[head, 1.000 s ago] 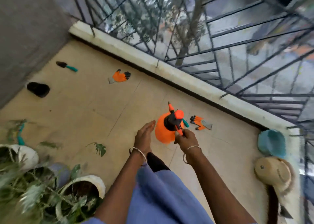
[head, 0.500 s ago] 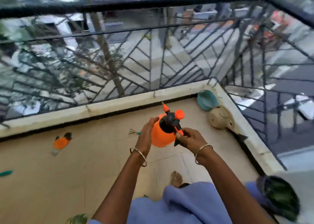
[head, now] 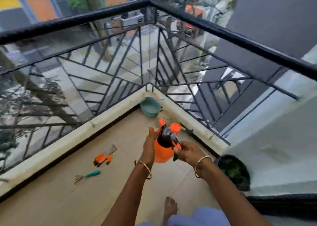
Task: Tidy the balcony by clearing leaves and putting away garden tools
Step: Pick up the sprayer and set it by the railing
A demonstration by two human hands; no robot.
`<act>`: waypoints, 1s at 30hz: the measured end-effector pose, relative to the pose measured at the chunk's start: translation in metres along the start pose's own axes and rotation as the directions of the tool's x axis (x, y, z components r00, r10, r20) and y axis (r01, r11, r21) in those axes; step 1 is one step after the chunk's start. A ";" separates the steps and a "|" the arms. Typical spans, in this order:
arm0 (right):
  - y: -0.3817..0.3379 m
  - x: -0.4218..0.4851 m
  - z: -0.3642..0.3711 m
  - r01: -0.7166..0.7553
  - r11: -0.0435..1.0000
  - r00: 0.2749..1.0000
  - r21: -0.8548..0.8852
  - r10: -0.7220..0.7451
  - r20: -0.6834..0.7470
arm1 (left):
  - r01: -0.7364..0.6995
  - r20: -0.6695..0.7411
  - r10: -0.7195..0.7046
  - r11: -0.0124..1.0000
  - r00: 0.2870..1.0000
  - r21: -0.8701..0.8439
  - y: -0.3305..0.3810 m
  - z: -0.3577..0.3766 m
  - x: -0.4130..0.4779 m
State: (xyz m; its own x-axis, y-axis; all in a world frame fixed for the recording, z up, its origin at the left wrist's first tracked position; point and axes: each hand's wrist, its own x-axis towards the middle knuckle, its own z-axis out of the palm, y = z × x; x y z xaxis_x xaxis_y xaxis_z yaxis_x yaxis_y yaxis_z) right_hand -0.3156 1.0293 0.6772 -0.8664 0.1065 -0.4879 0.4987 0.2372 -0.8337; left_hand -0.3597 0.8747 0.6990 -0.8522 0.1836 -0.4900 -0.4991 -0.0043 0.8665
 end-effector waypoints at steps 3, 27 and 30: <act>0.009 0.021 -0.046 -0.006 1.000 0.999 0.025 0.007 -0.040 | -0.008 0.066 0.008 1.000 0.998 0.011 0.014 0.046 0.027; 0.198 0.279 -0.174 -0.462 0.847 0.785 0.264 0.529 -0.322 | 0.382 0.095 -0.392 0.918 0.915 0.106 -0.086 0.183 0.312; 0.246 0.324 -0.183 -0.506 0.803 0.726 0.316 0.594 -0.347 | 0.447 0.078 -0.457 0.886 0.886 0.121 -0.117 0.197 0.360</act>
State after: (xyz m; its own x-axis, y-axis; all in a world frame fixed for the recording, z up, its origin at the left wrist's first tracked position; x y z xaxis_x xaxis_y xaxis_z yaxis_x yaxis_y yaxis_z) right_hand -0.4791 1.2992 0.3614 -0.3419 0.5531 -0.7597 0.8470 -0.1688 -0.5041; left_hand -0.5767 1.1345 0.4399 -0.5144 0.2416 -0.8228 -0.8043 0.1969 0.5606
